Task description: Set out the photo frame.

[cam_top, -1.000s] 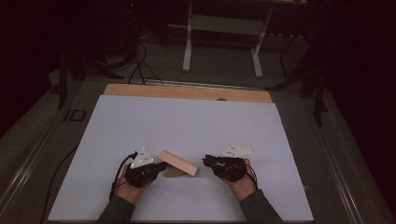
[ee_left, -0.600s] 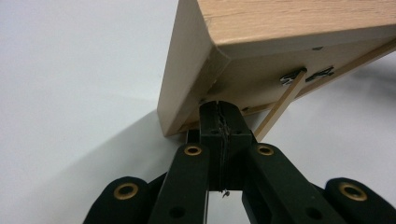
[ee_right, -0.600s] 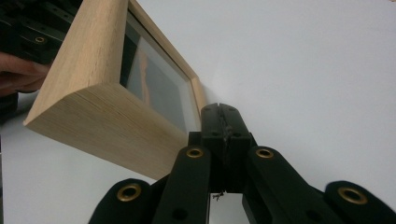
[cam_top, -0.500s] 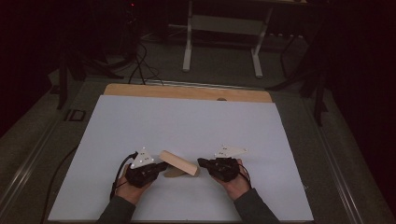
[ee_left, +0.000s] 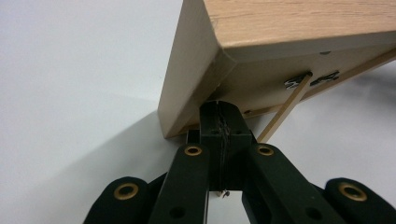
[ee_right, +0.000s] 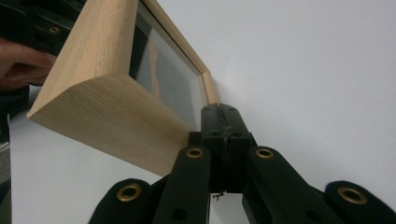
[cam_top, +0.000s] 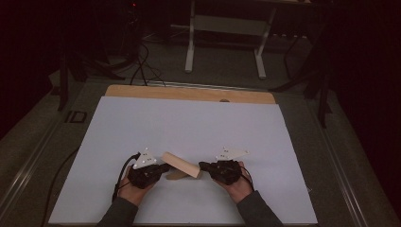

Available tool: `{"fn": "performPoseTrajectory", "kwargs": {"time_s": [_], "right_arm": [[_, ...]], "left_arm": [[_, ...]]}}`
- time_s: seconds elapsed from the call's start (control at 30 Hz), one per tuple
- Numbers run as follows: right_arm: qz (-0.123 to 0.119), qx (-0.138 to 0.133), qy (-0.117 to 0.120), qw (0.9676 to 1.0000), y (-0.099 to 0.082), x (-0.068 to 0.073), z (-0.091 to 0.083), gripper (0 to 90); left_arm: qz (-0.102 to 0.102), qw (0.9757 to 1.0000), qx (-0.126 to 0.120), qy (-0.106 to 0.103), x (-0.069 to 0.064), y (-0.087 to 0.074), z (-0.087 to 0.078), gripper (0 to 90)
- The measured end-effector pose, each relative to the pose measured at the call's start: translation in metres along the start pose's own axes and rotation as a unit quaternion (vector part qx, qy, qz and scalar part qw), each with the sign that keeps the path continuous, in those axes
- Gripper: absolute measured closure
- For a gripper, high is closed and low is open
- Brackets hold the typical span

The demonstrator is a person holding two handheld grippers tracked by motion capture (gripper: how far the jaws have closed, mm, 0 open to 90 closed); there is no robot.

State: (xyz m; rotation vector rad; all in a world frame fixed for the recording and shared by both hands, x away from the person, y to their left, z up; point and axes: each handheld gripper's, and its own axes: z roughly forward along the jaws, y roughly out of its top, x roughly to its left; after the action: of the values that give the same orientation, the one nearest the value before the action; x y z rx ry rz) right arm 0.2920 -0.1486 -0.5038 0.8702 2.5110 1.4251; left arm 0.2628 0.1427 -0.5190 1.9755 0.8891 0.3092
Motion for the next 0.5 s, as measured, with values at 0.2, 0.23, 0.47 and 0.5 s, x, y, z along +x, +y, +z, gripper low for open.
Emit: {"fn": "performPoseTrajectory", "kwargs": {"time_s": [0.2,0.23,0.47,0.5], "right_arm": [[-0.005,0.002,0.000,1.0000,0.0001,0.0007,-0.0007,89.8],[-0.006,0.003,0.000,1.0000,0.0001,0.0009,-0.0008,89.8],[-0.015,0.006,0.006,0.9999,0.0005,0.0040,-0.0001,89.9],[-0.016,0.006,0.005,0.9998,0.0006,0.0047,0.0002,89.8]], "left_arm": [[-0.006,1.0000,-0.002,-0.003,0.0023,0.0013,0.0025,90.0],[-0.007,1.0000,-0.003,-0.003,0.0027,0.0014,0.0029,90.0],[-0.011,0.9999,-0.002,-0.005,0.0052,0.0018,0.0043,90.0],[-0.013,0.9999,-0.003,-0.005,0.0057,0.0018,0.0047,90.0]]}}
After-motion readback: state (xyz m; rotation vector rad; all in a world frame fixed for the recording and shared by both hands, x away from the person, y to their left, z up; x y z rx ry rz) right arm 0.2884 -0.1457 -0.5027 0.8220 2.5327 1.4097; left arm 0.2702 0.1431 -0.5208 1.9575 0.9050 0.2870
